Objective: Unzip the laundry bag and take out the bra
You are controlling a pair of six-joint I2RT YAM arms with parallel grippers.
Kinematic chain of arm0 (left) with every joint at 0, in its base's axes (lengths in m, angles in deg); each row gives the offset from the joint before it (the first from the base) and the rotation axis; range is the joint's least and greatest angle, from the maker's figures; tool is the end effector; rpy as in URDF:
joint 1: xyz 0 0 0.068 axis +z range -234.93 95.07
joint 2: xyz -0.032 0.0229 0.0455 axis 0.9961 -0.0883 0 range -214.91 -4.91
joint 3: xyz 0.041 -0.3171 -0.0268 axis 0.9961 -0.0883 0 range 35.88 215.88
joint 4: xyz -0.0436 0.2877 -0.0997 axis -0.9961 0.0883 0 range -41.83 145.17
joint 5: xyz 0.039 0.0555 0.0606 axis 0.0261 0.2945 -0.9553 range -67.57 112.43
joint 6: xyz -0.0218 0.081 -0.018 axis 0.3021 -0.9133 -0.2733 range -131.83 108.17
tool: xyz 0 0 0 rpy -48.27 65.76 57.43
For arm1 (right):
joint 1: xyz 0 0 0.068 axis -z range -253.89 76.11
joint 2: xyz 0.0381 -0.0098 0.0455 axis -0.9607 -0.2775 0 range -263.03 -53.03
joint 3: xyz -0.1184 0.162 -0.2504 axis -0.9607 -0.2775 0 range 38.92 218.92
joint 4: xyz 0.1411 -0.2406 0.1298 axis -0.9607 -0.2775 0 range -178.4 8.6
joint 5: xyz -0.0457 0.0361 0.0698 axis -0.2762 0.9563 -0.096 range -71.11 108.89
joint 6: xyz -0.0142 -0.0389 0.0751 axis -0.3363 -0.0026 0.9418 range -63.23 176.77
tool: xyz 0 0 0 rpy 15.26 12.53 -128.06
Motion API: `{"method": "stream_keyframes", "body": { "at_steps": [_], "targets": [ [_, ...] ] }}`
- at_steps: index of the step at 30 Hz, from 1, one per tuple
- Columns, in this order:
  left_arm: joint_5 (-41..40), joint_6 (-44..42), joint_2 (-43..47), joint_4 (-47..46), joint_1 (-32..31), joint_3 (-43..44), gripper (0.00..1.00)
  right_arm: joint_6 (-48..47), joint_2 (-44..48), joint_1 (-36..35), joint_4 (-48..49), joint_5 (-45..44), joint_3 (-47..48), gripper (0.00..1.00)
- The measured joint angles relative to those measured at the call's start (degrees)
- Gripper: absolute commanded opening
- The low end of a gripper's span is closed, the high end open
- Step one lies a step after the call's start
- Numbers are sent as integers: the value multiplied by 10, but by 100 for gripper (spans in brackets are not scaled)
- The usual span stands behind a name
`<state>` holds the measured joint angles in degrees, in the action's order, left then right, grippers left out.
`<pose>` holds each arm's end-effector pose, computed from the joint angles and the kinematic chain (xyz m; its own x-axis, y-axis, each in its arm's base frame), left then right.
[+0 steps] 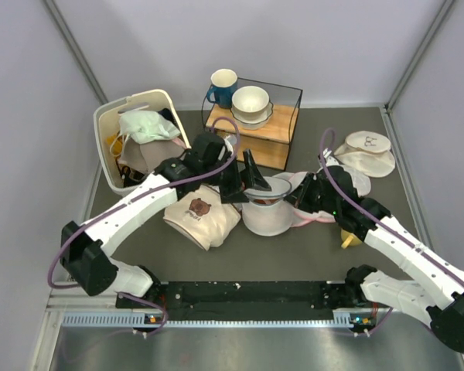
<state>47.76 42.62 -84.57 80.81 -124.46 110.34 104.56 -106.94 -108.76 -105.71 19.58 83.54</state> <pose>0.2680 -0.2631 0.3676 -0.9552 -0.1654 -0.2455 0.1008 0.5981 -0.7951 0.2124 0.1492 0.2957 -0.7345 0.3908 -0.5547 -0.0533 0.7817 0.6213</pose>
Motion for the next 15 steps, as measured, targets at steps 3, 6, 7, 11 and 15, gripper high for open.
{"method": "stream_keyframes", "body": {
  "at_steps": [3,6,7,11,15],
  "targets": [
    [16,40,-22,-14,-9,-27,99,0,0,0,1,0,0,0],
    [21,71,-31,-19,-14,-45,99,0,0,0,1,0,0,0],
    [21,80,-31,-21,-16,-48,99,0,0,0,2,0,0,0],
    [13,106,-31,-37,-16,-49,99,0,0,0,3,1,0,0],
    [2,121,-43,-57,-16,-49,78,0,1,0,3,5,0,0]
  ]
}}
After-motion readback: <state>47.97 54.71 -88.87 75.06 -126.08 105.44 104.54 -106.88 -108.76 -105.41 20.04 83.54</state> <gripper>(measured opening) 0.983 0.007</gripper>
